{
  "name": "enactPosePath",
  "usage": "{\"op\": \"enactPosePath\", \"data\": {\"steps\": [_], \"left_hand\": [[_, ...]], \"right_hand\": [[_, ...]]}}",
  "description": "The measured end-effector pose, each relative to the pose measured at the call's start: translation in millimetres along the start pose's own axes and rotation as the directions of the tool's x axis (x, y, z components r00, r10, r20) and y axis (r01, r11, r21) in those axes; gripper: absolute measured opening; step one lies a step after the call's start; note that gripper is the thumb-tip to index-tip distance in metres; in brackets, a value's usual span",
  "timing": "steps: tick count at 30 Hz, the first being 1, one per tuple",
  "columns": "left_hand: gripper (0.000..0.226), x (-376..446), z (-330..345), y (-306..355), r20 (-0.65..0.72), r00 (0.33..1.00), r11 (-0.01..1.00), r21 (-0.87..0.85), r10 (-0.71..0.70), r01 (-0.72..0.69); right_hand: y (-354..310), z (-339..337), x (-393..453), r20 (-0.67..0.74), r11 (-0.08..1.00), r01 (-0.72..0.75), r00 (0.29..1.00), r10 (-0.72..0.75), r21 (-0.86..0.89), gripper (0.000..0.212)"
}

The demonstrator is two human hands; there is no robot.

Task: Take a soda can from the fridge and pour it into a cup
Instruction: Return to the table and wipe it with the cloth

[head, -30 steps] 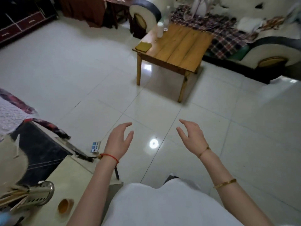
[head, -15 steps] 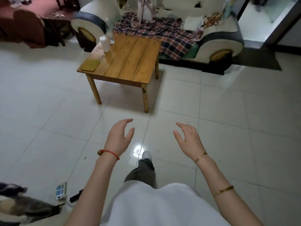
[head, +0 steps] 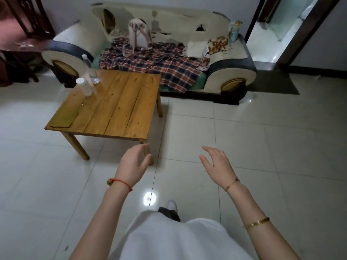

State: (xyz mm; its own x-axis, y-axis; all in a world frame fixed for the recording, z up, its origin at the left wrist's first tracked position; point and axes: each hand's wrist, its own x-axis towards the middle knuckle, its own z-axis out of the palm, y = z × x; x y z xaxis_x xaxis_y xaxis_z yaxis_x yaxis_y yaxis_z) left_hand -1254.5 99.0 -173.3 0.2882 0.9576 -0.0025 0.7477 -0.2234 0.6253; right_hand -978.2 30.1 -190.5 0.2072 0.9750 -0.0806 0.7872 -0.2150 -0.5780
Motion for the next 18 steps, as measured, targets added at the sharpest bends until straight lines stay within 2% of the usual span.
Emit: {"op": "enactPosePath", "data": {"steps": [5, 10, 14, 18], "left_hand": [[0.039, 103, -5, 15, 0.028, 0.997, 0.997, 0.041, 0.066, -0.067], [0.04, 181, 2, 30, 0.049, 0.995, 0.994, 0.063, 0.082, -0.085], [0.039, 240, 16, 34, 0.009, 0.997, 0.995, 0.066, 0.075, -0.075], [0.038, 297, 31, 42, -0.068, 0.998, 0.998, 0.06, 0.01, -0.006]], "right_hand": [[0, -27, 92, -0.056, 1.0, 0.005, 0.998, -0.004, 0.012, 0.044], [9, -38, 162, -0.039, 1.0, 0.013, 0.999, -0.012, 0.024, 0.044], [23, -44, 230, 0.004, 0.999, 0.036, 0.999, -0.036, 0.022, 0.044], [34, -59, 311, 0.074, 0.995, 0.1, 0.992, -0.101, 0.009, 0.045]]}}
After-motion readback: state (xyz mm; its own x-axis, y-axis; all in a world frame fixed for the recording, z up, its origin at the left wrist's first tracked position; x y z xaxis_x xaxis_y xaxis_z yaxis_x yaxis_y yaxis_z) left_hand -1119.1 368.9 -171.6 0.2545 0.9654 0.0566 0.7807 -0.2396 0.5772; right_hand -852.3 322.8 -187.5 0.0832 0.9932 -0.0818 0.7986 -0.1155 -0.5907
